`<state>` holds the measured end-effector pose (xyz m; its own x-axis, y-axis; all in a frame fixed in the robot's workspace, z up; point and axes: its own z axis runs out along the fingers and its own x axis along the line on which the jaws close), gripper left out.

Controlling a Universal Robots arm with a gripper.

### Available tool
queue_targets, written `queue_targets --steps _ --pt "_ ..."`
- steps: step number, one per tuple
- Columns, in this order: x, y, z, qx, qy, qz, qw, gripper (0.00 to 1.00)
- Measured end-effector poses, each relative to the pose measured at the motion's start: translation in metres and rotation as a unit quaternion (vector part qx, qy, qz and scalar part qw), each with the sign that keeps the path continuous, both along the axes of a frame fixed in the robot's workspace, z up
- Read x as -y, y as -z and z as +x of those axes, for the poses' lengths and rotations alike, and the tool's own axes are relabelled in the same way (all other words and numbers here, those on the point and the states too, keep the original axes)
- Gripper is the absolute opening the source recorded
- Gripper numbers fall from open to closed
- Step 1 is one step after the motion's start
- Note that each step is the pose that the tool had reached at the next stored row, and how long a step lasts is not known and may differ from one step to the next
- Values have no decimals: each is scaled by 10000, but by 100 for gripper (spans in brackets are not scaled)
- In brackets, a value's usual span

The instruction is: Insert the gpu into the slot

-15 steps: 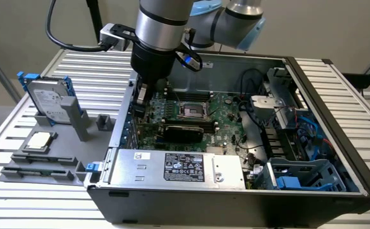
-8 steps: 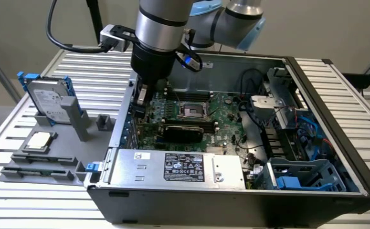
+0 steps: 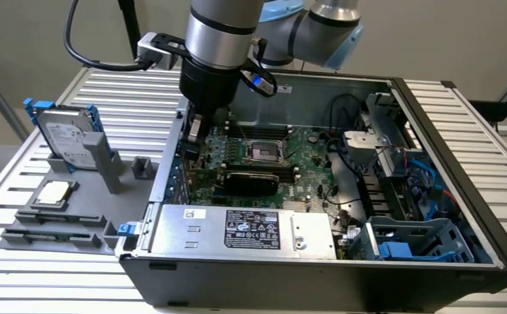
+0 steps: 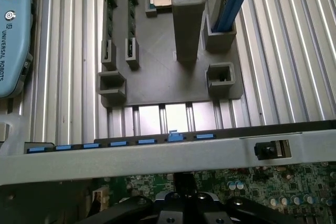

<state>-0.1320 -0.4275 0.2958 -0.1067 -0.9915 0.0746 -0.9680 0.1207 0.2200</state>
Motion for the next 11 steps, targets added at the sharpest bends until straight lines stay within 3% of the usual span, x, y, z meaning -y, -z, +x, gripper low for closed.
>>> queue_targets --steps 11 --pt "-1 -9 -23 -1 -1 -7 10000 11"
